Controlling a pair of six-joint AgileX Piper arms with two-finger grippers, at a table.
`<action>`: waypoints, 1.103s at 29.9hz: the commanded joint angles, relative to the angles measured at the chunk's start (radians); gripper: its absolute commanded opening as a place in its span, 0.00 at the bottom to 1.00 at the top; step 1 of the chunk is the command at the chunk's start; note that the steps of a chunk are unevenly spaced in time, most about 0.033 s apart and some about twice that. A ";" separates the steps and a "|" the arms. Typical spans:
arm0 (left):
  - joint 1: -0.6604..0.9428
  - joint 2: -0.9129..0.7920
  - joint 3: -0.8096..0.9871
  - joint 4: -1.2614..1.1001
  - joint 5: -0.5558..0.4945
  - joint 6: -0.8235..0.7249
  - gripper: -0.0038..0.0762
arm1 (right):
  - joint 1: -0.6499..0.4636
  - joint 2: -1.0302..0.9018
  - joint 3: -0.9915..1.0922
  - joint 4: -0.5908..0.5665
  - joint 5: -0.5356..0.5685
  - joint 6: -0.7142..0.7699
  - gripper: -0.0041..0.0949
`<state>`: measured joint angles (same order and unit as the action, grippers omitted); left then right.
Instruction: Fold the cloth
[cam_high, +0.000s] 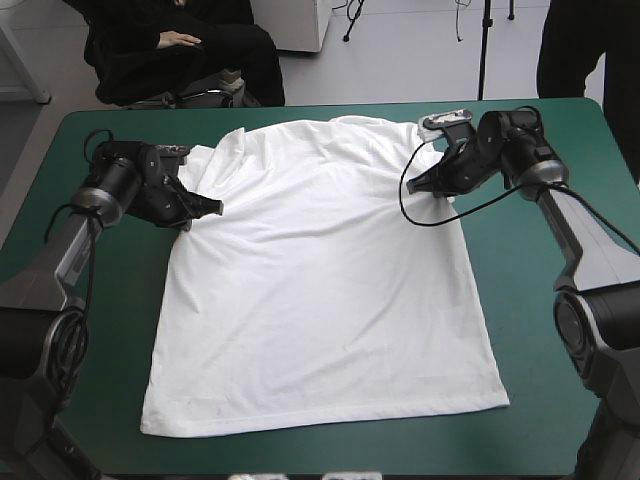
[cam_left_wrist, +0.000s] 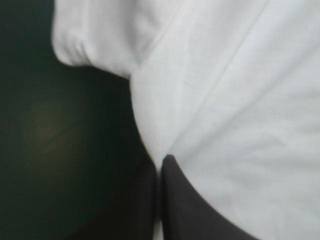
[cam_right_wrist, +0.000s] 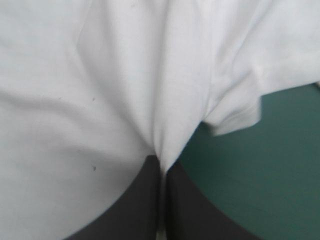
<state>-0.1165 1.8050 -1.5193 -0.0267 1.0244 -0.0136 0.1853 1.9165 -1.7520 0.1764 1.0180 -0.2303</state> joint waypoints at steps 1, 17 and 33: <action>-0.004 -0.148 -0.023 0.000 -0.005 0.014 0.03 | -0.003 -0.144 -0.059 -0.021 0.007 -0.004 0.02; -0.004 -0.597 -0.023 -0.141 -0.009 0.076 0.03 | -0.003 -0.500 -0.074 -0.025 0.118 -0.001 0.02; -0.004 -0.857 -0.037 -0.321 0.006 0.121 0.03 | -0.003 -0.812 -0.074 -0.027 0.164 0.028 0.02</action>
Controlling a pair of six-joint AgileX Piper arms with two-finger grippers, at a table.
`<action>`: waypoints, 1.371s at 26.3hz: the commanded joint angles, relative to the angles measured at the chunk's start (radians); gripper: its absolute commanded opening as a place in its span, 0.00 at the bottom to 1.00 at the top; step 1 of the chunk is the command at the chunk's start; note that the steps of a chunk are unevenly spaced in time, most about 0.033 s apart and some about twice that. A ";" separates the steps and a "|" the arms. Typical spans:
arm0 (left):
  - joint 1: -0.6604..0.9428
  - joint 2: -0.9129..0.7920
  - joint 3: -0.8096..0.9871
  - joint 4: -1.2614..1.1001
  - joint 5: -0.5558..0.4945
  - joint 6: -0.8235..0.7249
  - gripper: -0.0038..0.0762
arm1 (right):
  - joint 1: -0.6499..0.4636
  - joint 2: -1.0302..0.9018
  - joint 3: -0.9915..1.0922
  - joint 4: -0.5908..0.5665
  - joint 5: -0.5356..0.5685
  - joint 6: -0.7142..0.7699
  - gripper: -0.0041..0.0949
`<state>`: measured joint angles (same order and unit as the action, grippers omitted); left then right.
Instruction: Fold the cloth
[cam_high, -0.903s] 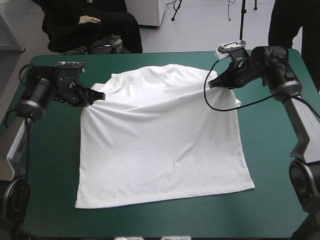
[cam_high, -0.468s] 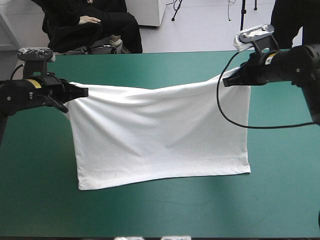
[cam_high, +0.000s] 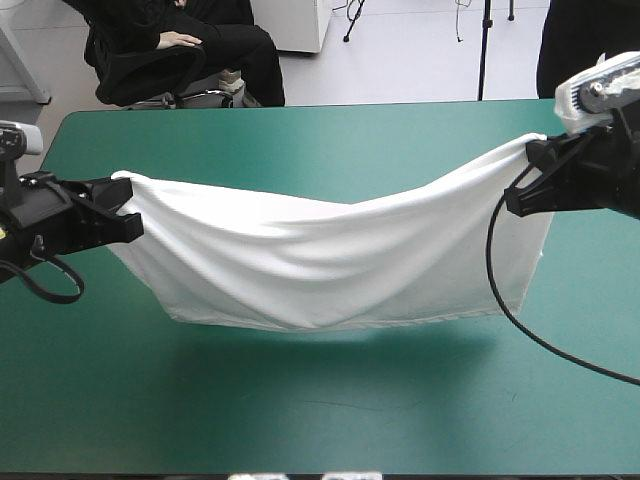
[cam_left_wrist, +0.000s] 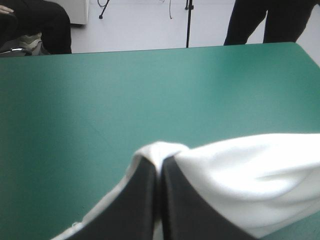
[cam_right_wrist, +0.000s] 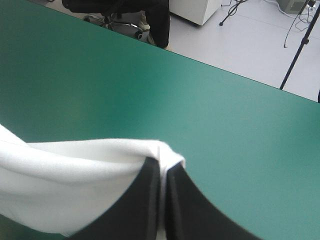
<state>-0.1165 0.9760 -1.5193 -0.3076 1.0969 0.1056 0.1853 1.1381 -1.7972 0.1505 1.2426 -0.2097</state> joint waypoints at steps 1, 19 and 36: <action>-0.004 -0.028 -0.047 -0.042 -0.063 0.001 0.03 | -0.003 -0.037 -0.029 -0.008 -0.060 0.007 0.02; -0.004 0.325 -0.273 -0.028 -0.296 0.028 0.03 | -0.003 0.251 -0.071 -0.150 -0.298 0.026 0.02; -0.004 0.649 -0.430 0.021 -0.133 0.028 0.03 | -0.095 0.591 -0.262 -0.003 -0.197 -0.067 0.02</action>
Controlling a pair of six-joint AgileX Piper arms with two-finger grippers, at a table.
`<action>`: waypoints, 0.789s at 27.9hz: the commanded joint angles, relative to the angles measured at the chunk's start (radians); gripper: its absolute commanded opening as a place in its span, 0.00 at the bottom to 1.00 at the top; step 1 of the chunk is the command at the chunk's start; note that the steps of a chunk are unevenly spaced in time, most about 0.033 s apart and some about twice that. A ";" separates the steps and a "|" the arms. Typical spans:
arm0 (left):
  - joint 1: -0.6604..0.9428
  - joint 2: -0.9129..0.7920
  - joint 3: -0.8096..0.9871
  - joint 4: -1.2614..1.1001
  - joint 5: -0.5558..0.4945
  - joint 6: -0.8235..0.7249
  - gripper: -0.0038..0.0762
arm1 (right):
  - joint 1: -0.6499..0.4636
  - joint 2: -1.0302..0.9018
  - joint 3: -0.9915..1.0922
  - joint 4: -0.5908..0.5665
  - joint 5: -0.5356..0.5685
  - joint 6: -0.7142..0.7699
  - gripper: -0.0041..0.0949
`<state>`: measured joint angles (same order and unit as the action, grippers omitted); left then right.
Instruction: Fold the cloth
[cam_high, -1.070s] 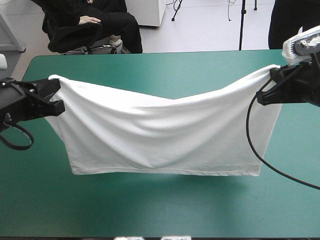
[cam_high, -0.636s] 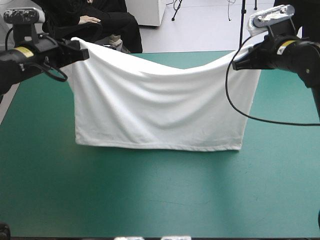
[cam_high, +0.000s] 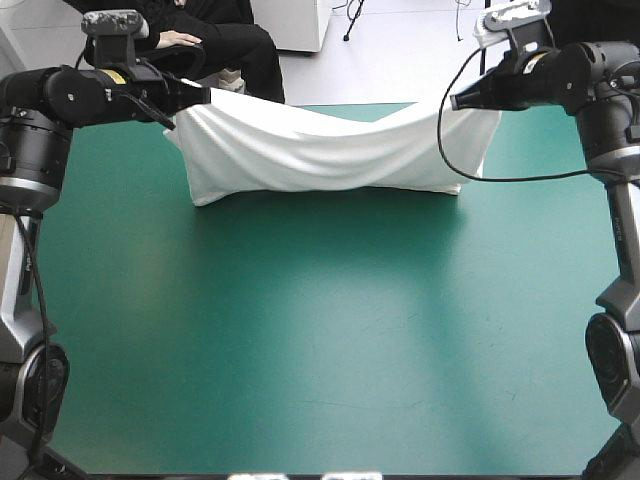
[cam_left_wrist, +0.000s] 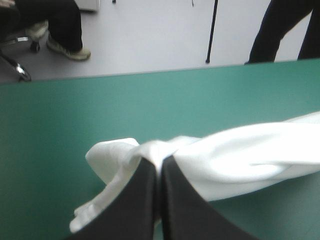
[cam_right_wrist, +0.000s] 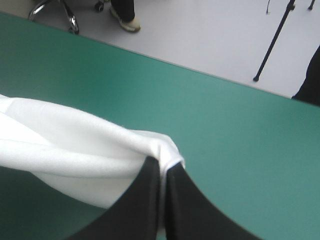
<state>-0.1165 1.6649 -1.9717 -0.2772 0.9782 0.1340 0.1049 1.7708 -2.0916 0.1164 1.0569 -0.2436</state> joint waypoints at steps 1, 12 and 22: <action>-0.004 -0.040 0.050 -0.011 0.010 0.000 0.03 | -0.014 -0.042 0.055 0.031 0.007 -0.039 0.02; -0.004 -0.108 0.416 -0.023 0.170 0.000 0.03 | -0.012 -0.066 0.403 0.112 0.152 -0.083 0.02; -0.004 -0.233 0.773 0.013 0.137 0.000 0.03 | -0.012 -0.173 0.700 0.112 0.190 -0.095 0.02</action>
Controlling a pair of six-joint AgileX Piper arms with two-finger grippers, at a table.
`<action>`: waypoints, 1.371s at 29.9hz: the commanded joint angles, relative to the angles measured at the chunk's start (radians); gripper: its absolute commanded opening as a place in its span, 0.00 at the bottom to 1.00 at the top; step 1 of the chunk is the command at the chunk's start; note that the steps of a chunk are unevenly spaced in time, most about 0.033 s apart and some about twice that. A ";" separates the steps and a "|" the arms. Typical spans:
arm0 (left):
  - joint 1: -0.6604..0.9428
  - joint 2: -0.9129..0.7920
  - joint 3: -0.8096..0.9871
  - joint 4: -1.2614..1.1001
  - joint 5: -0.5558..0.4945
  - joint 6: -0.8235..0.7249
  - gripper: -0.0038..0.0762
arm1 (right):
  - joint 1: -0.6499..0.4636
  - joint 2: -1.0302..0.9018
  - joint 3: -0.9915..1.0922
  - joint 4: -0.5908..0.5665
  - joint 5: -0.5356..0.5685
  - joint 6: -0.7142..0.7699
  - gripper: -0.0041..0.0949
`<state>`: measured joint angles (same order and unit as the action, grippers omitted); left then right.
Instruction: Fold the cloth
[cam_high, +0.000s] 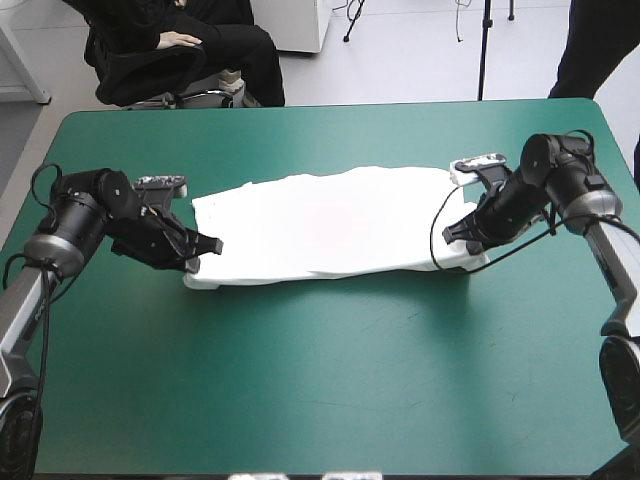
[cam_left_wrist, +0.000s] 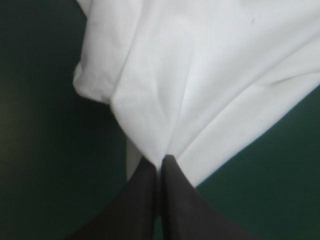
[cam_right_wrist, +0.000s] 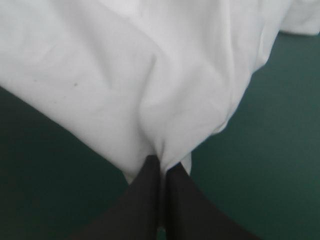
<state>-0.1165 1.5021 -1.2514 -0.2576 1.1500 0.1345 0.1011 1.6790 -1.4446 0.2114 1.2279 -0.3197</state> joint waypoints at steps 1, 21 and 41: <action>-0.004 -0.082 0.085 -0.001 -0.039 -0.001 0.03 | -0.008 -0.093 0.086 0.017 0.019 -0.020 0.02; -0.006 -0.322 0.458 -0.009 -0.087 -0.005 0.03 | -0.008 -0.323 0.429 0.024 0.004 -0.024 0.02; -0.006 -0.342 0.220 0.084 0.087 -0.035 0.63 | -0.008 -0.356 0.314 -0.037 -0.018 0.054 0.63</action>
<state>-0.1165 1.1961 -0.8958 -0.1751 1.2065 0.1198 0.1011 1.3710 -1.0342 0.1956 1.2154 -0.3068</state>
